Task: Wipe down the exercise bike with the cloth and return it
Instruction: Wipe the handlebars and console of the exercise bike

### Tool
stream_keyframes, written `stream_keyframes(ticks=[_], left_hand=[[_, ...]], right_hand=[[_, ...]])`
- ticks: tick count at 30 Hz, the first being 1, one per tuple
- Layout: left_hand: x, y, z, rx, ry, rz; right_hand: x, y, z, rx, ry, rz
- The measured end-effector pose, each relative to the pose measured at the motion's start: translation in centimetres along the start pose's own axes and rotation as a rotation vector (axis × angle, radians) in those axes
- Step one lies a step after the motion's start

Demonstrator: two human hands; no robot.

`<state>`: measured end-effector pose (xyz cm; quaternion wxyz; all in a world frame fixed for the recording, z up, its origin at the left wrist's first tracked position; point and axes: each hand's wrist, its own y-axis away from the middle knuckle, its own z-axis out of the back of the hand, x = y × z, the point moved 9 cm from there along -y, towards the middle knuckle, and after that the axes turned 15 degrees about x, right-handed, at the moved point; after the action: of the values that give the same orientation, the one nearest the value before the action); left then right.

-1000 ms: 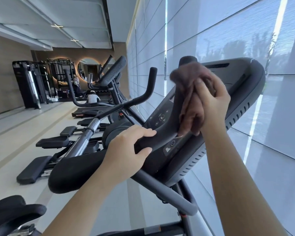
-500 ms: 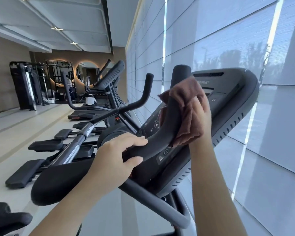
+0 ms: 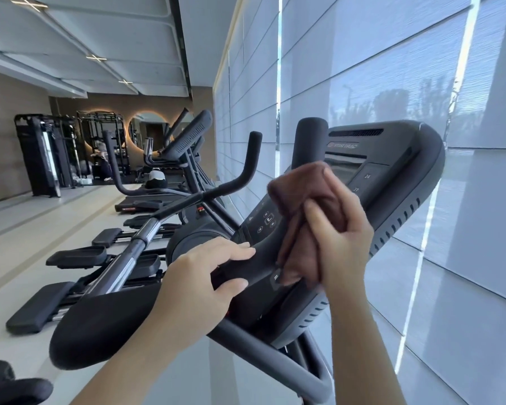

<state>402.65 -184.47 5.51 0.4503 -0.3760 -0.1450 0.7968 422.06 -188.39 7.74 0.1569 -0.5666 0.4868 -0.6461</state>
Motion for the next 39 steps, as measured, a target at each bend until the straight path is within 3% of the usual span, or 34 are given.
stream_keyframes(ticks=[2, 8, 12, 16, 22, 32, 39], left_hand=[[-0.1, 0.0, -0.1, 0.002, -0.004, -0.006], [-0.2, 0.0, -0.3, 0.022, 0.015, 0.006], [-0.3, 0.2, -0.2, 0.004, -0.034, -0.006], [-0.5, 0.4, -0.2, 0.006, -0.096, -0.014], [-0.8, 1.0, -0.2, 0.045, -0.12, -0.024], [0.4, 6.1, 1.9, 0.061, -0.084, -0.17], [4.7, 12.0, 6.0, 0.057, -0.157, -0.196]], right_hand=[[1.6, 1.0, -0.7, -0.042, 0.164, 0.033], [4.6, -5.9, 0.2, 0.008, 0.254, -0.009], [3.7, 0.2, -1.7, -0.075, 0.398, 0.079], [1.2, 5.7, -2.3, -0.163, 0.32, -0.036], [2.9, 2.1, -2.1, -0.158, 0.426, -0.098], [1.2, 12.6, -5.4, -0.007, 0.46, -0.279], [3.6, 17.8, -11.4, -0.053, 0.582, -0.298]])
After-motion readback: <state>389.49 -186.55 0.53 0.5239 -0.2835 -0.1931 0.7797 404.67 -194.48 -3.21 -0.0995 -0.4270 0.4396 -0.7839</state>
